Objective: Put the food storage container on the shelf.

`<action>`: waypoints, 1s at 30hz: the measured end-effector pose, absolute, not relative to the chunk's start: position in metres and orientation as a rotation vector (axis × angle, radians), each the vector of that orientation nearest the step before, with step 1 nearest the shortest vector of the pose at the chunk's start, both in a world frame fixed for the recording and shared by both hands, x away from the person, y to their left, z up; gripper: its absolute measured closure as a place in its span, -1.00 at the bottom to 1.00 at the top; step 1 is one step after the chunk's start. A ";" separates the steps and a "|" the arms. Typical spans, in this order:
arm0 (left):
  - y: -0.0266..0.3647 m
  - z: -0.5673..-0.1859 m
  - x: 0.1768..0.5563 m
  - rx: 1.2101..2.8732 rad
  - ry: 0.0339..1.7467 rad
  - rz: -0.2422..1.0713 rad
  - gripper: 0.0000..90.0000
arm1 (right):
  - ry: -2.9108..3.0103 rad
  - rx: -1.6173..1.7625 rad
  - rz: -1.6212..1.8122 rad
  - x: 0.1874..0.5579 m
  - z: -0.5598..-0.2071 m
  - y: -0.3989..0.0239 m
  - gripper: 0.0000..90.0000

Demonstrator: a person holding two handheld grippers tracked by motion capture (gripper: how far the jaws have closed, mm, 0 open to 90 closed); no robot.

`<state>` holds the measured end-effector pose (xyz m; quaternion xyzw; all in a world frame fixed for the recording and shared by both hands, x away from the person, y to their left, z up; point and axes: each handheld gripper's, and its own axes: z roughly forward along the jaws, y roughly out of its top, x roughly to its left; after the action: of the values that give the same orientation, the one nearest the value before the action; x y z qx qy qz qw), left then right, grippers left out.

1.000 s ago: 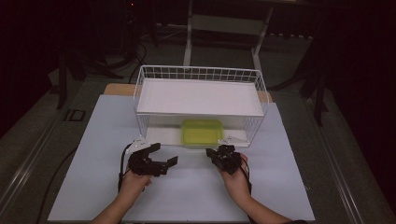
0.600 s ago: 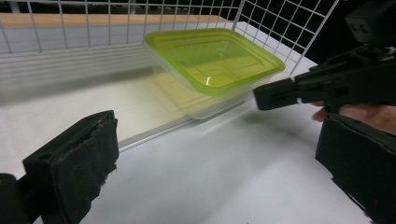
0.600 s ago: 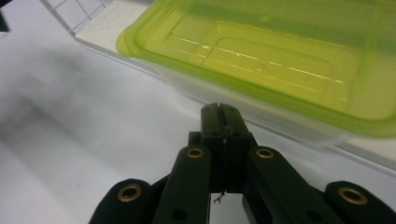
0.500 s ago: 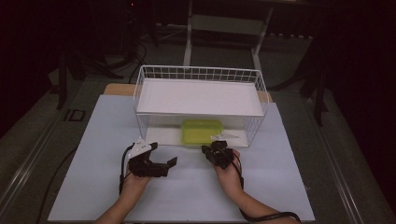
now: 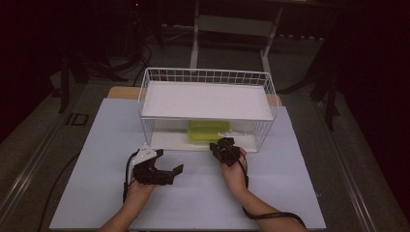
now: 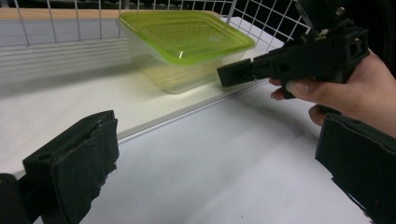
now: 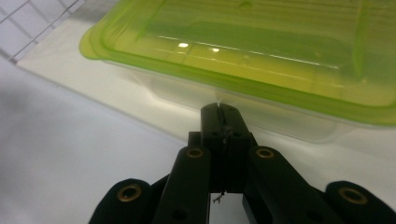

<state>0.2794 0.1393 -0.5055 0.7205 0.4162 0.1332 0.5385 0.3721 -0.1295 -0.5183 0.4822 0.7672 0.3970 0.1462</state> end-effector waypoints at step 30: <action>0.139 -0.507 0.278 1.716 0.970 0.304 -1.00 | 2.175 1.401 1.146 0.400 -0.517 -0.111 0.98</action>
<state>0.2779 0.1385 -0.5069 0.7226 0.4086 0.1279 0.5427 0.4004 -0.1108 -0.5174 0.4890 0.7595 0.4000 0.1553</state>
